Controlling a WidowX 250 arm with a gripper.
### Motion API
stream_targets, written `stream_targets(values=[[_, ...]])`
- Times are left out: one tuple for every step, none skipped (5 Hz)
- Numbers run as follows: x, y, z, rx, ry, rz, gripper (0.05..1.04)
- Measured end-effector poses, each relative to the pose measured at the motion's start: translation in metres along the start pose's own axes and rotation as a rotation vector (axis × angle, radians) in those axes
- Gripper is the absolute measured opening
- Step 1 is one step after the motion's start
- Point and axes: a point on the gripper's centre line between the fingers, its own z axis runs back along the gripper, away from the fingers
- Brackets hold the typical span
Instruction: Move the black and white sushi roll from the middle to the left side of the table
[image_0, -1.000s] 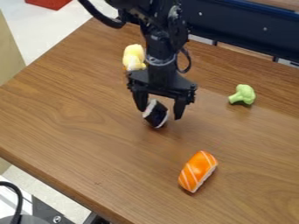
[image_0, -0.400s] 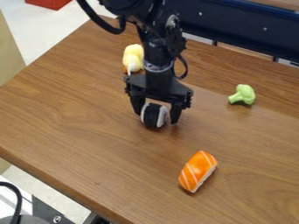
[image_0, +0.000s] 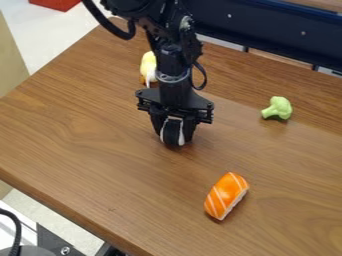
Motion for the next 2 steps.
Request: stream_targets(values=[[-0.004,0.001,0.013,-0.026,0.023,0.004,0.539],[-0.003,0.005,0.035,-0.064,0.036,-0.008,0.539]])
